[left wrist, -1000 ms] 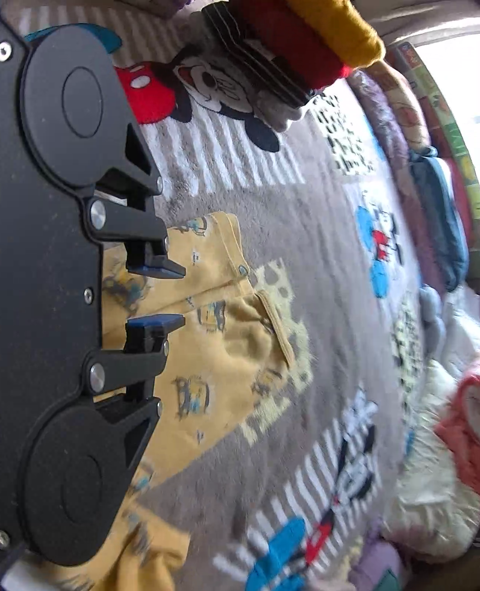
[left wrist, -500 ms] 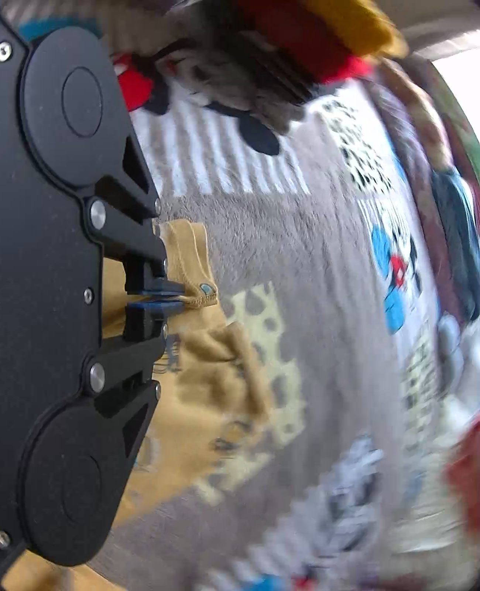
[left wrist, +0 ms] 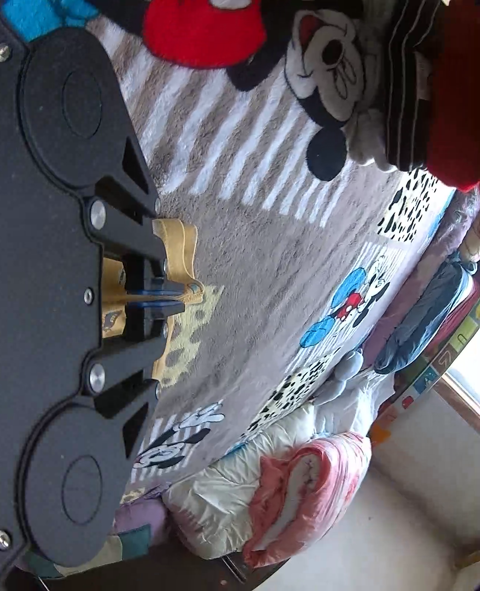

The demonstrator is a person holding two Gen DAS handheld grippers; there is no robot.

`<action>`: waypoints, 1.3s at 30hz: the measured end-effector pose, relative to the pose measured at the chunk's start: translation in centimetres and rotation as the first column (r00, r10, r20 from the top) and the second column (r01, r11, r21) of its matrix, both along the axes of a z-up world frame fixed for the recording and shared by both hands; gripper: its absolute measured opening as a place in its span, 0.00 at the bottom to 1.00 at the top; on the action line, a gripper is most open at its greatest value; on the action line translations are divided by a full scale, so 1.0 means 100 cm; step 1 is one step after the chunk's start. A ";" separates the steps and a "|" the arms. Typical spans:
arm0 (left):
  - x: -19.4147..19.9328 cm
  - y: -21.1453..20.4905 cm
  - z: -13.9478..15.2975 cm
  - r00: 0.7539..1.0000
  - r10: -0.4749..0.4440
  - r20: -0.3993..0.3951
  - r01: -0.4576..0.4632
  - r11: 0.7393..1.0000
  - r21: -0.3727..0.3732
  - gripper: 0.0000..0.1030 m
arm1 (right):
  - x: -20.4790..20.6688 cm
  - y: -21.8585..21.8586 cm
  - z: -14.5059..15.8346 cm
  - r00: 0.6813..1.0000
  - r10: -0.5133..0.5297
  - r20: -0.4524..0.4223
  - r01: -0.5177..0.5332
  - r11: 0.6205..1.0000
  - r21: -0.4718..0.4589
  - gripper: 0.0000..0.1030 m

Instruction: Fold clothes

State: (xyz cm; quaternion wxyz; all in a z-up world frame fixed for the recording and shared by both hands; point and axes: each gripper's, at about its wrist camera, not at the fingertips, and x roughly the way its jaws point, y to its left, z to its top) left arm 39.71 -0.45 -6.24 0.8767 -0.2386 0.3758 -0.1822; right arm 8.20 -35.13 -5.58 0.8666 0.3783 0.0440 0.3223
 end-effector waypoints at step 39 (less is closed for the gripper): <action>-0.257 0.001 -0.001 0.954 -0.205 0.219 0.085 0.885 0.458 0.14 | 0.018 -0.019 -0.050 0.902 -0.173 -0.395 0.173 0.984 -0.037 0.07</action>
